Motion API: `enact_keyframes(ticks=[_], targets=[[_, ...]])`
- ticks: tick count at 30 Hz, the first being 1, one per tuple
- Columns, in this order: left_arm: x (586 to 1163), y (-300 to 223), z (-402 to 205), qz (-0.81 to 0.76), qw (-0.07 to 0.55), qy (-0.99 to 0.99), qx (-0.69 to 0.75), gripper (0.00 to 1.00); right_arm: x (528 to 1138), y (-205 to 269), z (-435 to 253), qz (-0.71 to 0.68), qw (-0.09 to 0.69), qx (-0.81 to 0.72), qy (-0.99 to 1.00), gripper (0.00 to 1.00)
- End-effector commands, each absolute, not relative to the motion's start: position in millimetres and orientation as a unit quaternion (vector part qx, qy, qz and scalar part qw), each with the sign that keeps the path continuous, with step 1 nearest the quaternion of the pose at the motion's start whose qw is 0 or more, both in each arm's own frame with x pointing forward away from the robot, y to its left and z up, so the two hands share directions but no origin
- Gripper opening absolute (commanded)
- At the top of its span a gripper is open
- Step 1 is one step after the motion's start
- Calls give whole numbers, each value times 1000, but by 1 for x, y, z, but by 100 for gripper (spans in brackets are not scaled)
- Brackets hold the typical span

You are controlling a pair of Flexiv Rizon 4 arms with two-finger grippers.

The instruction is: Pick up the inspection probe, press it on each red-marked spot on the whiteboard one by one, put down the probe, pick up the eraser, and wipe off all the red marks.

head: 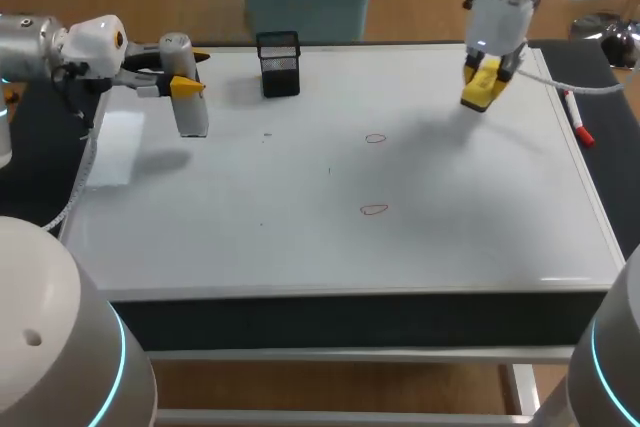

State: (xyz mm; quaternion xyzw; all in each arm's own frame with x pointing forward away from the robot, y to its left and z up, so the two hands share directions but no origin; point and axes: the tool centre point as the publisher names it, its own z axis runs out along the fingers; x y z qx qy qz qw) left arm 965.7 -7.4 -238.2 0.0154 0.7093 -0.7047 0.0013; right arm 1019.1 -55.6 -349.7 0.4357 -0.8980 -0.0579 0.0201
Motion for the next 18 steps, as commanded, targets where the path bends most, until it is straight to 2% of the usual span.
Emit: enact_keyframes(ticks=[1, 18], targets=[[964, -8, -236, -704, 4, 711, 14, 0, 994, -25, -346, -40, 10, 465, -885, 0], [964, -8, -236, -704, 4, 711, 14, 0, 942, 126, -366, -65, 20, 593, -803, 0]])
